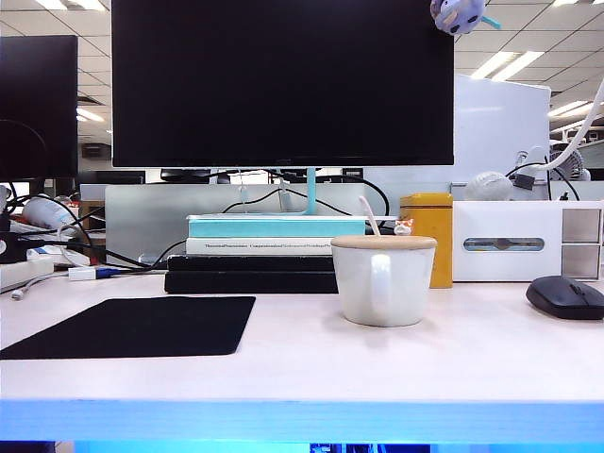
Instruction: Place the black mouse on the black mouse pad.
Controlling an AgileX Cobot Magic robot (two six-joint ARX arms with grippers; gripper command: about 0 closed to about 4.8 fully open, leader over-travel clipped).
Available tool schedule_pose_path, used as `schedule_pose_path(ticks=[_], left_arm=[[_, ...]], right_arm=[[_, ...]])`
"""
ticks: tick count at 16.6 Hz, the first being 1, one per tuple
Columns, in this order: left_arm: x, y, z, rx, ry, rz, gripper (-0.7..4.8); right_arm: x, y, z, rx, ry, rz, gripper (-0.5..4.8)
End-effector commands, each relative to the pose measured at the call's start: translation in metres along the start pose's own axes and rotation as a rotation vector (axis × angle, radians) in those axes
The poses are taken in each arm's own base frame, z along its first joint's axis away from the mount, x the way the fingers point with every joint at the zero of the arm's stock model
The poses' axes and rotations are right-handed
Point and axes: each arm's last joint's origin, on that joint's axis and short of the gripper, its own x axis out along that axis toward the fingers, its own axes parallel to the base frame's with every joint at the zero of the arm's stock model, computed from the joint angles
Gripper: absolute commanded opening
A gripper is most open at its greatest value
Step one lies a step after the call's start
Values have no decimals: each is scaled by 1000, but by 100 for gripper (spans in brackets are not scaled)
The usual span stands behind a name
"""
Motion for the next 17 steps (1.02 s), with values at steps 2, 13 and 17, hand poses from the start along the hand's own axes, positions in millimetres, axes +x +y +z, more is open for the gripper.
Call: schedule_pose_path(ticks=[2,13,17], left_arm=[[51,-22,58,80,87,-110,-5],[72,-47,87,120,630,-644,-5],[74,-48,91,163,564,-660,-5]], right_arm=[[46,21,51,-16,21,42,-2],[204,20,13,-107,697,-22,-2],[209,10,-18,-105,909,-79,-1]])
